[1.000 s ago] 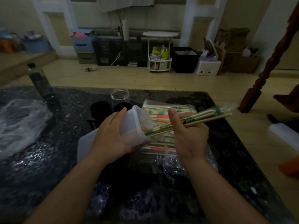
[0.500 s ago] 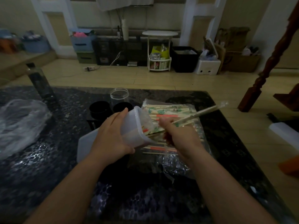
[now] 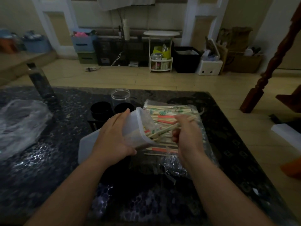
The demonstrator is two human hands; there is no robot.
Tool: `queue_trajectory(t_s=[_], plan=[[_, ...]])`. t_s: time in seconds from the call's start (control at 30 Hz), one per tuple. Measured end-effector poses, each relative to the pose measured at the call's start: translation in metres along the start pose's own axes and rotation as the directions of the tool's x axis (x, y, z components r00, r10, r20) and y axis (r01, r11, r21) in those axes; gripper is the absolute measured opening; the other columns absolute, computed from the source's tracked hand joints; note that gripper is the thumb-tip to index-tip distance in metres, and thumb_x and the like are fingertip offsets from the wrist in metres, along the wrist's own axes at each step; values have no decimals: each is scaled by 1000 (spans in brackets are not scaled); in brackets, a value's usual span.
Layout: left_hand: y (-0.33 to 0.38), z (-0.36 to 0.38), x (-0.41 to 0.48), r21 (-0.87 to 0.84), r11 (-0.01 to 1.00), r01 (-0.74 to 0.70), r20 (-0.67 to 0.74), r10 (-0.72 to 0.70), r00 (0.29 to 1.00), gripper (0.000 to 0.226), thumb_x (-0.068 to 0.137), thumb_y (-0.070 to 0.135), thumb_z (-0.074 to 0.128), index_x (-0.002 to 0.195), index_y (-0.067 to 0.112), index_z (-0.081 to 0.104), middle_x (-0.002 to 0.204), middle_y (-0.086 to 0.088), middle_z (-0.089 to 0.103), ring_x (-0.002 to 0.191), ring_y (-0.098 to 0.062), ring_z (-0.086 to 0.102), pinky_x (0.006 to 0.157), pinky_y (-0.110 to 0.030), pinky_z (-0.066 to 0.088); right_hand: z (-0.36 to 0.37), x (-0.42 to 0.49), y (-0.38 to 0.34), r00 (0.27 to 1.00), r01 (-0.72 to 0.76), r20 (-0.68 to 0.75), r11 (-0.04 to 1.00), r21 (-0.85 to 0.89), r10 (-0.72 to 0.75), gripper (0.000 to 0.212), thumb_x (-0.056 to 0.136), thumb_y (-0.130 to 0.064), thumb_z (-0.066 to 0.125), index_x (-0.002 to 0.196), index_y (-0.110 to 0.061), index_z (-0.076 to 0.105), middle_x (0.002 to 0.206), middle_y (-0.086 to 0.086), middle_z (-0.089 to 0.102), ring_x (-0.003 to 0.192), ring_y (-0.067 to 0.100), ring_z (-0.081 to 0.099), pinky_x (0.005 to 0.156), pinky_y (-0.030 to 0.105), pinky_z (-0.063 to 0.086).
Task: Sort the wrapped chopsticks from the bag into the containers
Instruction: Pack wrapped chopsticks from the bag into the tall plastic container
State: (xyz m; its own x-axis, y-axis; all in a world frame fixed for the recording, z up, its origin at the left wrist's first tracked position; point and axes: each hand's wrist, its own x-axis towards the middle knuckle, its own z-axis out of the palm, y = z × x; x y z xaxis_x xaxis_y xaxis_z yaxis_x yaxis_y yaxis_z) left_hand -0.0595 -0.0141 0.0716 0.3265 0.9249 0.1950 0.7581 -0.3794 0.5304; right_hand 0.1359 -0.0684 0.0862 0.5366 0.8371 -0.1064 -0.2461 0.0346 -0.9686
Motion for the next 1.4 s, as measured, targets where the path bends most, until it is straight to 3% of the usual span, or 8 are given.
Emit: queue_trajectory(t_s=[0.1,0.23,0.37,0.53,0.8,0.97,1.2,1.4], plan=[[-1,0,1,0,1000,6,-9,-6,1000,135,48,30,96,153,37,12,156,6,22,142,-13,18,112,-32,20,-3,5,0,995,75,-68,995,-63,-79,9,94,-12,58,86,-16,59,69,1,58,58,10,53,53,27,45],[-1,0,1,6,1000,7,-5,-7,1000,135,47,30,95,153,37,12,155,6,23,141,-13,19,112,-32,22,1,-3,4,968,22,249,966,-256,44,9,87,-7,70,85,-15,68,71,-3,65,59,4,60,52,19,47],[-1,0,1,13,1000,3,-15,-3,1000,135,47,31,96,154,36,13,156,6,23,142,-14,19,112,-33,22,-2,2,6,993,97,79,984,-147,-86,10,89,-6,67,87,-15,63,80,1,64,71,15,60,66,33,56],[0,0,1,9,1000,11,-14,-10,1000,134,48,29,95,154,36,13,156,5,23,141,-14,20,112,-33,22,-1,1,14,939,277,316,839,-468,-134,19,81,-7,75,70,-22,68,73,-4,67,64,3,59,62,25,51],[-2,-1,1,-7,1000,14,-31,-14,999,134,48,31,96,154,34,14,156,5,23,142,-14,19,112,-33,22,-16,16,9,955,294,201,799,-525,-219,12,87,-17,66,75,-20,65,73,-4,64,71,14,60,67,37,52],[-4,-1,2,-18,1000,21,-53,-22,998,134,49,32,95,154,35,13,156,7,23,142,-13,19,111,-35,24,-31,23,14,954,290,284,534,-794,-96,15,86,-22,62,72,-22,64,72,-5,64,70,15,61,68,36,53],[-5,-2,2,-11,1000,19,-60,-20,998,134,48,32,96,154,35,13,155,6,23,141,-14,21,111,-35,25,-32,19,9,868,430,483,308,-848,119,14,72,-24,74,69,-24,61,72,-6,63,74,14,61,72,38,56],[-5,-2,2,-12,1000,26,-63,-26,998,135,47,32,96,154,34,13,154,6,24,141,-15,22,111,-37,26,-27,6,12,798,584,559,-60,-809,225,59,54,-55,86,87,-28,45,94,-5,62,87,22,57,62,34,40]])
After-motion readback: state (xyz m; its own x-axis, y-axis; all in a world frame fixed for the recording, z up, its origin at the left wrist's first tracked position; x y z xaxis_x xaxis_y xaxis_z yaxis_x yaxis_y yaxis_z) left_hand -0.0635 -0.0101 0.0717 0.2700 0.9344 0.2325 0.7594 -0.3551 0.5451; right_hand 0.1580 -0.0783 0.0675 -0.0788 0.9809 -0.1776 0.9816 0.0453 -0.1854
